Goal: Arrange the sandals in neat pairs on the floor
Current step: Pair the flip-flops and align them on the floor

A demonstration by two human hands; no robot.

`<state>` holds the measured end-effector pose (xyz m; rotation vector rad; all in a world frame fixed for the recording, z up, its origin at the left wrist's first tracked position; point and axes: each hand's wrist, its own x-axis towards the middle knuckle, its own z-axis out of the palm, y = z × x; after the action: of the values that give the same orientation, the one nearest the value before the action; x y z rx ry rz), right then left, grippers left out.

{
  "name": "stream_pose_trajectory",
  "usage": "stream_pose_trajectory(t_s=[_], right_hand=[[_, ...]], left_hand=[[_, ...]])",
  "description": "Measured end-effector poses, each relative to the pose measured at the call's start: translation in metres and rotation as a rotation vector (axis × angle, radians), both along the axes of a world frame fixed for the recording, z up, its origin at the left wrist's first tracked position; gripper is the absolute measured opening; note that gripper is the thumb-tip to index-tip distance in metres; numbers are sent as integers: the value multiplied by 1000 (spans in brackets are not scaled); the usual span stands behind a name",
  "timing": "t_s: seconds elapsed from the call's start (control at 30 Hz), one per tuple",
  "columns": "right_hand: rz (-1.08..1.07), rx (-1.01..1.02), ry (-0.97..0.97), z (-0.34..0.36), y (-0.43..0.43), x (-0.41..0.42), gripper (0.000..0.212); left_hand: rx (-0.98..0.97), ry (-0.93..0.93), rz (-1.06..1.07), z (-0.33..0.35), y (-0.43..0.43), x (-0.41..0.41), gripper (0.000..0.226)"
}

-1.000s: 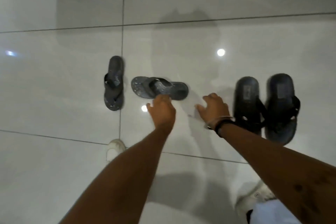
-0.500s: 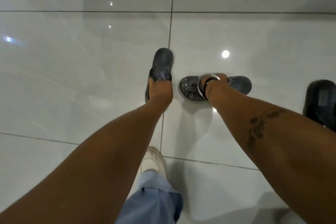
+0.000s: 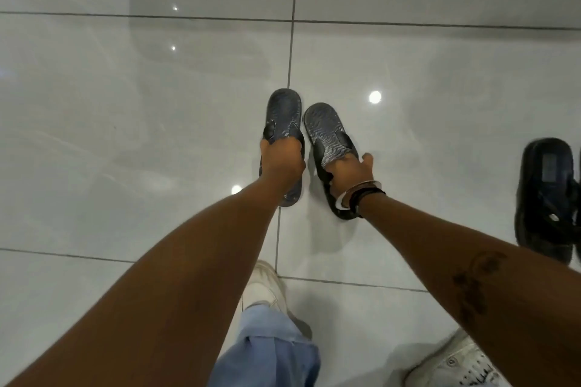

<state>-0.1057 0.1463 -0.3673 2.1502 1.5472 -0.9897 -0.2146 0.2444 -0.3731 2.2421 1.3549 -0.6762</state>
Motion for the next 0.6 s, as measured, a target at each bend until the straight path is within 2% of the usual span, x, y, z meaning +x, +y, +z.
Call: stream_pose_trajectory(t_s=[0.13,0.3,0.4,0.5,0.53,0.6], right_hand=[[-78,104,-13,-2,1,-11,26],[-87,235,43,-5,2,-3,23],[-81,355,41,-3,-10,12,27],[-181,478,-53,-3,-29,36,33],[-239,451,-87,-5,-35,46,40],[-317,244,-121,-12,-48,68,61]], left_hand=[[30,-50,39,1,-10,0,18],[57,-42,74,3,-20,7,20],[108,-39,126,6,-26,15,39],[145,-5,134,9,-29,26,48],[141,16,131,10,-28,31,48],[115,65,125,9,-24,39,43]])
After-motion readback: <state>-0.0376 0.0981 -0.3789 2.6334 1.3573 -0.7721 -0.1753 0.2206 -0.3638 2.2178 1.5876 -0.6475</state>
